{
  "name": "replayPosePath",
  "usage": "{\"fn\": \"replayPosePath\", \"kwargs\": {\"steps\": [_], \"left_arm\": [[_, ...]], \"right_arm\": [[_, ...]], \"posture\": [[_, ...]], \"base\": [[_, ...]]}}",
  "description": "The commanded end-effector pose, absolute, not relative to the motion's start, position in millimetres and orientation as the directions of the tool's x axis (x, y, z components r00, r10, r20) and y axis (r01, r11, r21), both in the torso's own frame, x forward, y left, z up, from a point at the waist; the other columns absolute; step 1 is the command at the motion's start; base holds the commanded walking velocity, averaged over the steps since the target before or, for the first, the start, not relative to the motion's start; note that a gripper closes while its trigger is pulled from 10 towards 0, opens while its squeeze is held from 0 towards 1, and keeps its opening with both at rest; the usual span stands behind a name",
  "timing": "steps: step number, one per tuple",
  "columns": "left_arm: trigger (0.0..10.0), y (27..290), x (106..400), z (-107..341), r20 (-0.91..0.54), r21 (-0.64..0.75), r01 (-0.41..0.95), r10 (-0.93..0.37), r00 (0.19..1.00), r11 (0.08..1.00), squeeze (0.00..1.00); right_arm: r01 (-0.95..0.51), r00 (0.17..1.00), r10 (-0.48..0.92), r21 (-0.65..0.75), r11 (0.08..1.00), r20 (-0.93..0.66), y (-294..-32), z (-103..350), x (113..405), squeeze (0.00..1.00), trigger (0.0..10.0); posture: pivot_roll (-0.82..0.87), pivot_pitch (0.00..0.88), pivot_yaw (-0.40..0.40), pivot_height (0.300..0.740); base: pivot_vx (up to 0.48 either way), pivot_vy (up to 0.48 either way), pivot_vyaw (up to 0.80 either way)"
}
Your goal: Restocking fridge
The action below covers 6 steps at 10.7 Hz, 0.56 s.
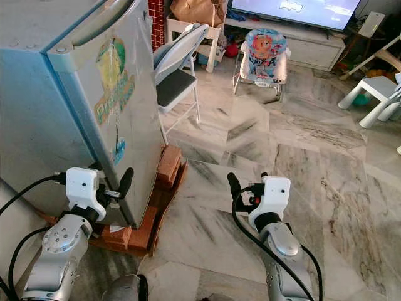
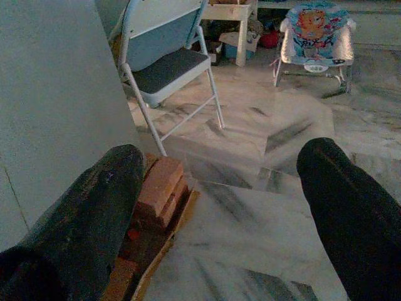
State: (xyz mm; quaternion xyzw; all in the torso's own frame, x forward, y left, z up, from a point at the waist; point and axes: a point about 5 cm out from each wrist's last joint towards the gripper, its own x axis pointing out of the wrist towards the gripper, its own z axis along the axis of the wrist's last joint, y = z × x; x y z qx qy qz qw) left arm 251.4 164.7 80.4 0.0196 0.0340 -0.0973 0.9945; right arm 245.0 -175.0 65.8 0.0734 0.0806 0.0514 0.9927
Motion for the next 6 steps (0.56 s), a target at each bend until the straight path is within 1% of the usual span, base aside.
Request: {"fn": "replayPosePath", "kwargs": {"steps": [1,4,5,6], "left_arm": [[10.0,164,253,81,-0.069,0.039,0.204,-0.201,0.977,0.978,0.00],[10.0,164,253,81,-0.069,0.039,0.204,-0.201,0.977,0.978,0.00],[10.0,173,261,84,-0.056,0.103,0.151,-0.146,0.988,0.983,0.00],[10.0,181,266,87,-0.044,0.136,0.112,-0.107,0.993,0.984,0.00]], "right_arm": [[-0.073,0.981,0.099,0.158,0.985,-0.164,-180,65,245,0.00,10.0],[-0.073,0.981,0.099,0.158,0.985,-0.164,-180,65,245,0.00,10.0],[-0.108,0.987,0.123,0.134,0.985,-0.108,-176,73,254,0.00,10.0],[-0.109,0.988,0.122,0.141,0.984,-0.093,-177,76,258,0.00,10.0]], "posture": [[0.08,0.033,-0.079,0.740],[0.08,0.033,-0.079,0.740],[0.10,0.051,-0.069,0.740],[0.10,0.052,-0.071,0.740]], "base": [[0.000,0.000,0.00],[0.000,0.000,0.00],[0.000,0.000,0.00],[0.000,0.000,0.00]]}}
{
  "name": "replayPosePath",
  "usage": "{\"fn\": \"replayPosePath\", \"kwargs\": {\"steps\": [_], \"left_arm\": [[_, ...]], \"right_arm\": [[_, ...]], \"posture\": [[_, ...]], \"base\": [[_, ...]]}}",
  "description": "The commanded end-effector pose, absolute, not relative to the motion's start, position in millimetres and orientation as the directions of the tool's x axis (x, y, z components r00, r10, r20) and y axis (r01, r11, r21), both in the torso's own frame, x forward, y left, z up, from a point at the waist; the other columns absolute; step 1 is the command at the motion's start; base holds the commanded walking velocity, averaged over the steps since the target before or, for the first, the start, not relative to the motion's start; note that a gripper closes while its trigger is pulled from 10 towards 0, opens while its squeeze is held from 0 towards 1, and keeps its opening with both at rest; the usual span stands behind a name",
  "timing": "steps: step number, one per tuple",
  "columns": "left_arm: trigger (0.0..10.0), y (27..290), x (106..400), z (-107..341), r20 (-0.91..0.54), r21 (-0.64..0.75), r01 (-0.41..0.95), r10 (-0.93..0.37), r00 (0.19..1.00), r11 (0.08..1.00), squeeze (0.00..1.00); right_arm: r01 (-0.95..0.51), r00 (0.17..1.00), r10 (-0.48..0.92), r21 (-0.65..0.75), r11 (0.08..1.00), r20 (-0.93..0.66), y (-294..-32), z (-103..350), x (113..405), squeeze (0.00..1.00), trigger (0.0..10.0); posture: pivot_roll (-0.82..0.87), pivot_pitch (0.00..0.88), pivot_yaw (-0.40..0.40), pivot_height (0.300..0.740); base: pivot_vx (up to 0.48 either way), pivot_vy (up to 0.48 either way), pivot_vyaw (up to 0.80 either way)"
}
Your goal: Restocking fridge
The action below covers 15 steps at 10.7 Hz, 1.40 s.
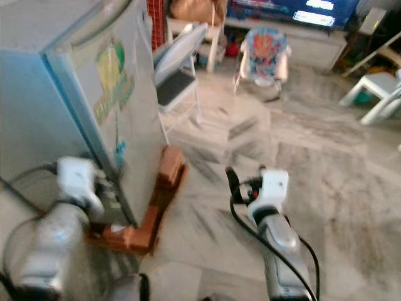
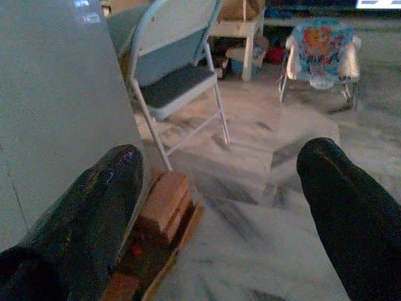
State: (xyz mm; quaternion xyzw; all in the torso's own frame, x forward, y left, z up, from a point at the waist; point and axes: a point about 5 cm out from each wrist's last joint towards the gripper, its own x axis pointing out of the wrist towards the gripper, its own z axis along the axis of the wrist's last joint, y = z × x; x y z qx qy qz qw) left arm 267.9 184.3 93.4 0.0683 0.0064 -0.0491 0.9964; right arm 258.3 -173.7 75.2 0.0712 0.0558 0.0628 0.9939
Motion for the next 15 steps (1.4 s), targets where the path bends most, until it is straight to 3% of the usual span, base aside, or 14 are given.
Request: {"fn": "replayPosePath", "kwargs": {"steps": [1,6,9,13,15], "left_arm": [[10.0,185,267,87,-0.043,0.142,0.096,-0.090,0.995,0.985,0.00],[10.0,172,280,81,-0.061,0.148,0.150,-0.143,0.988,0.977,0.00],[10.0,184,297,75,-0.095,0.195,0.100,-0.082,0.992,0.976,0.00],[10.0,191,288,61,-0.132,0.219,0.093,-0.065,0.989,0.971,0.00],[10.0,194,302,67,-0.116,0.219,0.060,-0.035,0.993,0.974,0.00]], "right_arm": [[-0.087,0.989,0.103,0.147,0.985,-0.106,-181,75,257,0.00,10.0],[-0.152,0.975,0.180,0.197,0.969,-0.133,-173,68,248,0.00,10.0],[-0.167,0.973,0.194,0.195,0.967,-0.128,-171,69,246,0.00,10.0],[-0.178,0.968,0.207,0.199,0.964,-0.138,-169,67,241,0.00,10.0],[-0.196,0.965,0.225,0.194,0.961,-0.138,-167,67,242,0.00,10.0]], "posture": [[0.10,0.057,-0.074,0.740],[0.09,0.066,-0.097,0.740],[0.08,0.064,-0.093,0.740],[0.08,0.078,-0.094,0.740],[0.08,0.078,-0.096,0.740]], "base": [[0.000,0.000,0.00],[0.000,0.000,0.00],[0.000,0.000,0.00],[0.000,0.000,0.00],[0.000,0.000,0.00]]}}
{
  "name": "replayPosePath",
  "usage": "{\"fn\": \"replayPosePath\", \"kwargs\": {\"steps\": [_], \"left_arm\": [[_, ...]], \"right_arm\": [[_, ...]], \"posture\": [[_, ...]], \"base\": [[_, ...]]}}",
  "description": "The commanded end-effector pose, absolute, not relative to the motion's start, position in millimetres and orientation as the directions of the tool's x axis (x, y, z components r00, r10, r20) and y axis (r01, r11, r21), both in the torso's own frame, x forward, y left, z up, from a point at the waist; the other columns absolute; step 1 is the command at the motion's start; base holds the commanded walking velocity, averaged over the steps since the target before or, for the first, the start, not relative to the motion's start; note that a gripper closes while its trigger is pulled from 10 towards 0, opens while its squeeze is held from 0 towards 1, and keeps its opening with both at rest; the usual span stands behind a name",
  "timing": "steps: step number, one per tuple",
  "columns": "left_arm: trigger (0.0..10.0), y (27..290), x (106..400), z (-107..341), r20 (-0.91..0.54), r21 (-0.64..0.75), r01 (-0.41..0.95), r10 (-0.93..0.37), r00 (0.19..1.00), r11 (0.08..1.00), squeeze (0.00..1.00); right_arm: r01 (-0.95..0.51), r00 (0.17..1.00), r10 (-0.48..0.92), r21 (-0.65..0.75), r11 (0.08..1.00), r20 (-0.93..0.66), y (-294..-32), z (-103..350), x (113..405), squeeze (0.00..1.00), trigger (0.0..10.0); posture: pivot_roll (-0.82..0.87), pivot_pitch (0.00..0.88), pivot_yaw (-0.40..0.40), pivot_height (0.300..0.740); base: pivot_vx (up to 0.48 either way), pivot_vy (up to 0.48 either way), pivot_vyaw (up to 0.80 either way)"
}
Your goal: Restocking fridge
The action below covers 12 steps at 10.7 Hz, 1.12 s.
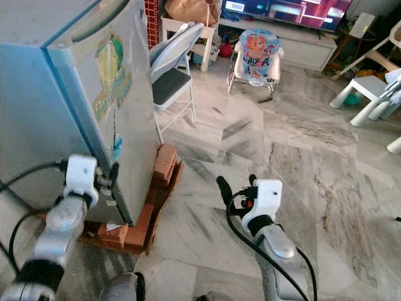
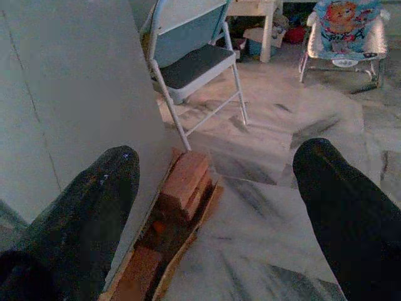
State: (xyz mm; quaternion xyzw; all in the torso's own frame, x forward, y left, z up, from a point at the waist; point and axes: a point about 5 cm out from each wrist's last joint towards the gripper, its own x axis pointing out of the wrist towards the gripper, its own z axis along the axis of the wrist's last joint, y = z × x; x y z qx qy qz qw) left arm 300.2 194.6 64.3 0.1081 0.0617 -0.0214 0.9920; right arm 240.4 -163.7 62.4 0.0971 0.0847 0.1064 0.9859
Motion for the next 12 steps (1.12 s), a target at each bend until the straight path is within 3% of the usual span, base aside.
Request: {"fn": "replayPosePath", "kwargs": {"steps": [1,5,12], "left_arm": [[10.0,190,306,71,-0.101,0.207,0.077,-0.057,0.993,0.975,0.00],[10.0,169,331,90,-0.058,0.173,0.186,-0.178,0.982,0.967,0.00],[10.0,145,330,97,-0.036,0.162,0.327,-0.326,0.945,0.931,0.00]], "right_arm": [[-0.194,0.965,0.222,0.193,0.962,-0.138,-167,67,243,0.00,10.0],[-0.211,0.943,0.252,0.192,0.958,-0.218,-169,53,232,0.00,10.0],[-0.221,0.925,0.267,0.188,0.957,-0.271,-171,43,229,0.00,10.0]], "posture": [[0.08,0.078,-0.096,0.740],[0.06,0.079,-0.093,0.740],[0.07,0.078,-0.091,0.740]], "base": [[0.000,0.000,0.00],[0.000,0.000,0.00],[0.000,0.000,0.00]]}}
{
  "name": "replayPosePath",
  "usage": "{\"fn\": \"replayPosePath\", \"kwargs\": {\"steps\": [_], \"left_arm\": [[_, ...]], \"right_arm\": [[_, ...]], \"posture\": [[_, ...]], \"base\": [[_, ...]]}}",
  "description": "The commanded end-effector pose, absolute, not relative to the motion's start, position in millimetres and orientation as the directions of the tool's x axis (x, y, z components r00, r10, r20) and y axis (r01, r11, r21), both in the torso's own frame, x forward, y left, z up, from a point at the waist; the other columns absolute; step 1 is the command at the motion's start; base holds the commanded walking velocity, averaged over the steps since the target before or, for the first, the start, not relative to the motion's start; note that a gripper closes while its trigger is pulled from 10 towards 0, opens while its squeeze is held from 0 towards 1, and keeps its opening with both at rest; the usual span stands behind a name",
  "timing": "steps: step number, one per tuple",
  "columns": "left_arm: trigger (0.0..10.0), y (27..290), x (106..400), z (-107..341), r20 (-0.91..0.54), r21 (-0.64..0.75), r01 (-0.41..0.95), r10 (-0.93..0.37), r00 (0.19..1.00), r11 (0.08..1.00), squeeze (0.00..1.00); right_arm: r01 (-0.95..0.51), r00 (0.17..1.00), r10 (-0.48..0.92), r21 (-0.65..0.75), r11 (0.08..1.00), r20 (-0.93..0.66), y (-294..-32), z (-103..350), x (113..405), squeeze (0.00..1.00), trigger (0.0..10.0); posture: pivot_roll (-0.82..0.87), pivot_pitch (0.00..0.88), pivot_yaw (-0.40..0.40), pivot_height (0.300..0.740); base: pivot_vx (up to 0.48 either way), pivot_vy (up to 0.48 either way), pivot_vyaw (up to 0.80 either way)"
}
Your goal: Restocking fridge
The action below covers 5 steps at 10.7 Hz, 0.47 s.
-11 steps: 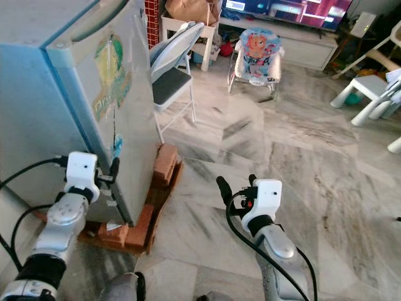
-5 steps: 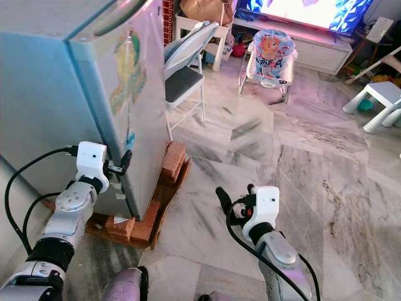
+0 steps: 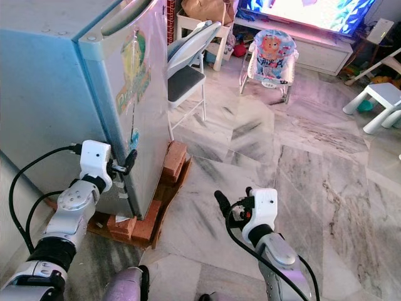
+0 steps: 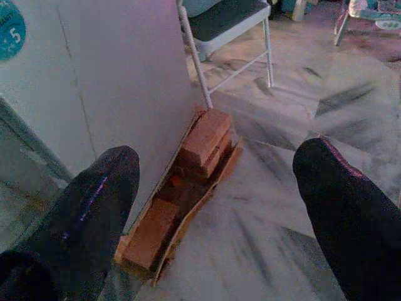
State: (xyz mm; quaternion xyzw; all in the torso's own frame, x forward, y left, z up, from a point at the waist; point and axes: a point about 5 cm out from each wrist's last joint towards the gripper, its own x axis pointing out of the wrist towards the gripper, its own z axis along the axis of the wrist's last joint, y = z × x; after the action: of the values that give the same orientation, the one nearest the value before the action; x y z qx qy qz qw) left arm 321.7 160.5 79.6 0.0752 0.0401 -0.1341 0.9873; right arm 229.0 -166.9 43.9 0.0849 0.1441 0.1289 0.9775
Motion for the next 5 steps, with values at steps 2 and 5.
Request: {"fn": "replayPosePath", "kwargs": {"steps": [2,5], "left_arm": [[10.0,151,323,85,-0.090,0.179,0.325,-0.313,0.945,0.929,0.00],[10.0,160,329,87,-0.085,0.196,0.260,-0.248,0.965,0.945,0.00]], "right_arm": [[-0.224,0.924,0.270,0.188,0.956,-0.272,-170,43,229,0.00,10.0],[-0.232,0.921,0.277,0.187,0.955,-0.273,-169,42,229,0.00,10.0]], "posture": [[0.07,0.079,-0.086,0.740],[0.07,0.077,-0.089,0.740]], "base": [[0.000,0.000,0.00],[0.000,0.000,0.00]]}}
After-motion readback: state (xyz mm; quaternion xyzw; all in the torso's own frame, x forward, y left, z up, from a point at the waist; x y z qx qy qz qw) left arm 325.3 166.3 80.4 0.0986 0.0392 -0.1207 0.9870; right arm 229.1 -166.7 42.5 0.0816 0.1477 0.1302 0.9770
